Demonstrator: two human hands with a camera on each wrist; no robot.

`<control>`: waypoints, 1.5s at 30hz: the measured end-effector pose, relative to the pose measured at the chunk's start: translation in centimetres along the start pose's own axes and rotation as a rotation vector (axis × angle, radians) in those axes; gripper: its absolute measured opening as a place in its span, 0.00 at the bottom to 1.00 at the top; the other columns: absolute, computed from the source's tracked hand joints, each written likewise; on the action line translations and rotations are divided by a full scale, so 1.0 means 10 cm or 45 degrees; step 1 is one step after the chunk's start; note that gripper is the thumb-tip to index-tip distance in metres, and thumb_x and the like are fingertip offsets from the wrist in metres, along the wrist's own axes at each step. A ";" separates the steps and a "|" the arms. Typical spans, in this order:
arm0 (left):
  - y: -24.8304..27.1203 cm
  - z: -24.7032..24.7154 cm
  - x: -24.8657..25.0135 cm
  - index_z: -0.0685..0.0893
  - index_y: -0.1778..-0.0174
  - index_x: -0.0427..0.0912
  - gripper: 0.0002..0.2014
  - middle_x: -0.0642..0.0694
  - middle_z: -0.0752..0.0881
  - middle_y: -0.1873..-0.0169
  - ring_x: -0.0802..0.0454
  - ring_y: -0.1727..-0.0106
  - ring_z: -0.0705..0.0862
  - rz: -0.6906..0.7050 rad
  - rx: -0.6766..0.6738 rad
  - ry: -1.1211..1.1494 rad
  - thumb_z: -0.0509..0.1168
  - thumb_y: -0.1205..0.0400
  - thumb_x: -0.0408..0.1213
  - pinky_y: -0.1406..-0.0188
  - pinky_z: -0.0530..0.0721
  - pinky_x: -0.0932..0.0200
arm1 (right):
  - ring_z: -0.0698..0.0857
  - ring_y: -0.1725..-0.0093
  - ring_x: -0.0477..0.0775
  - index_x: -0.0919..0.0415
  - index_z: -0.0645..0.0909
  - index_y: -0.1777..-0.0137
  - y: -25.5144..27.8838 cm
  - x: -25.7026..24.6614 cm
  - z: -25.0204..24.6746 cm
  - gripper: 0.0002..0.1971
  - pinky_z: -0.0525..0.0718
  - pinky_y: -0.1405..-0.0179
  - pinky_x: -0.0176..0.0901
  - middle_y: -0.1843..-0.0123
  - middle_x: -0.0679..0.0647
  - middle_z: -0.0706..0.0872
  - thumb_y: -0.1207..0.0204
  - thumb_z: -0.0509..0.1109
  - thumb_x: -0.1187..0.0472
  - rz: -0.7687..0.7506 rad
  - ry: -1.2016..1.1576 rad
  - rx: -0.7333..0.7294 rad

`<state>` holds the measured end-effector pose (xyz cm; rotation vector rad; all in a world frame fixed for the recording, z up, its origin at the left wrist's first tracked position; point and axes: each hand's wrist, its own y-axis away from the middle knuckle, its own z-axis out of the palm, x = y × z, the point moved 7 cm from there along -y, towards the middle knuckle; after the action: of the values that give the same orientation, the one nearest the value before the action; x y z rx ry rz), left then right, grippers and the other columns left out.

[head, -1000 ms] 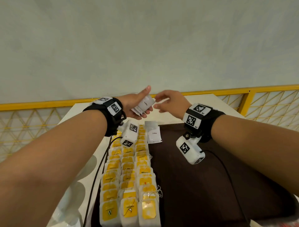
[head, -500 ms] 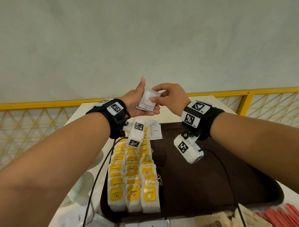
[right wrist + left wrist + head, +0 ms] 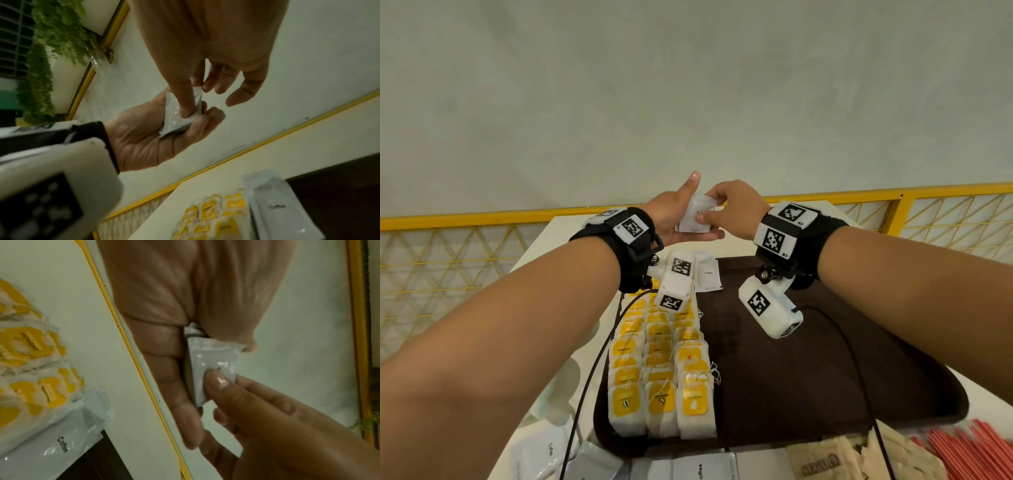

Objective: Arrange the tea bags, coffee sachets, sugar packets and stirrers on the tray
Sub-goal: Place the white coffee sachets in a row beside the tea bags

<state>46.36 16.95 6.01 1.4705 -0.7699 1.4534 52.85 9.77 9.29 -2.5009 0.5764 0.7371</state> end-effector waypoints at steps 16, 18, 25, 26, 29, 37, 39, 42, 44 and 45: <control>-0.15 -0.22 -0.22 0.75 0.69 0.40 0.13 0.39 0.86 0.64 0.52 0.65 0.88 0.146 0.059 -0.976 0.72 0.24 0.26 0.60 0.86 0.57 | 0.87 0.49 0.67 0.60 0.75 0.54 0.32 0.71 0.46 0.10 0.89 0.64 0.58 0.42 0.70 0.82 0.26 0.72 0.73 0.538 -0.511 -0.411; -0.21 -0.21 -0.24 0.75 0.67 0.40 0.13 0.40 0.86 0.62 0.53 0.65 0.87 0.138 0.050 -1.174 0.74 0.26 0.27 0.60 0.86 0.57 | 0.87 0.54 0.63 0.59 0.76 0.53 0.32 0.78 0.53 0.10 0.90 0.65 0.51 0.45 0.67 0.84 0.26 0.74 0.70 0.548 -0.435 -0.427; -0.41 -0.13 -0.27 0.74 0.71 0.44 0.14 0.35 0.88 0.58 0.48 0.60 0.82 0.125 0.003 -1.559 0.74 0.28 0.30 0.63 0.77 0.59 | 0.81 0.70 0.50 0.61 0.77 0.45 0.26 0.92 0.71 0.15 0.86 0.74 0.38 0.63 0.59 0.80 0.28 0.76 0.69 0.566 -0.382 -0.472; -0.44 -0.13 -0.28 0.74 0.72 0.44 0.15 0.36 0.88 0.57 0.48 0.60 0.81 0.122 0.008 -1.606 0.75 0.28 0.31 0.60 0.76 0.59 | 0.81 0.70 0.50 0.60 0.76 0.44 0.25 0.93 0.72 0.15 0.86 0.75 0.37 0.64 0.58 0.79 0.28 0.76 0.69 0.568 -0.375 -0.469; -0.53 -0.15 -0.32 0.74 0.72 0.46 0.16 0.42 0.85 0.61 0.48 0.61 0.79 0.100 0.040 -1.682 0.77 0.30 0.34 0.59 0.75 0.57 | 0.82 0.69 0.51 0.62 0.76 0.45 0.24 0.96 0.74 0.16 0.88 0.72 0.39 0.61 0.58 0.79 0.29 0.77 0.69 0.596 -0.361 -0.462; -0.60 -0.19 -0.41 0.77 0.66 0.44 0.12 0.49 0.78 0.68 0.48 0.60 0.78 0.016 0.086 -1.794 0.76 0.28 0.37 0.66 0.71 0.60 | 0.87 0.62 0.61 0.64 0.77 0.47 0.25 1.02 0.78 0.20 0.90 0.55 0.55 0.56 0.59 0.81 0.36 0.81 0.74 0.675 -0.432 -0.427; -0.60 -0.20 -0.39 0.76 0.68 0.45 0.13 0.49 0.78 0.69 0.48 0.60 0.78 0.019 0.083 -1.824 0.75 0.27 0.37 0.67 0.70 0.60 | 0.88 0.56 0.66 0.65 0.78 0.47 0.24 1.01 0.77 0.21 0.90 0.53 0.57 0.53 0.61 0.81 0.37 0.80 0.76 0.690 -0.466 -0.408; -0.61 -0.21 -0.39 0.76 0.69 0.45 0.13 0.47 0.80 0.66 0.47 0.59 0.78 0.004 0.085 -1.849 0.75 0.26 0.37 0.61 0.72 0.59 | 0.89 0.53 0.69 0.64 0.78 0.51 0.24 0.99 0.75 0.18 0.90 0.56 0.55 0.49 0.66 0.83 0.37 0.79 0.78 0.686 -0.520 -0.393; -0.61 -0.22 -0.40 0.77 0.68 0.44 0.12 0.45 0.81 0.64 0.46 0.59 0.78 -0.014 0.080 -1.863 0.76 0.26 0.38 0.59 0.73 0.58 | 0.89 0.52 0.69 0.64 0.78 0.53 0.25 0.97 0.76 0.17 0.91 0.60 0.52 0.46 0.68 0.82 0.36 0.78 0.79 0.683 -0.533 -0.397; -0.61 -0.22 -0.41 0.78 0.66 0.43 0.12 0.45 0.81 0.63 0.46 0.59 0.79 -0.020 0.080 -1.864 0.76 0.27 0.38 0.59 0.73 0.57 | 0.89 0.52 0.69 0.65 0.78 0.53 0.27 0.97 0.76 0.17 0.91 0.62 0.51 0.46 0.68 0.82 0.36 0.78 0.80 0.683 -0.539 -0.401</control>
<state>50.45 20.75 0.74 2.4931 -1.5005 0.1323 55.96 9.25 -2.91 -2.3525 1.0477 1.6176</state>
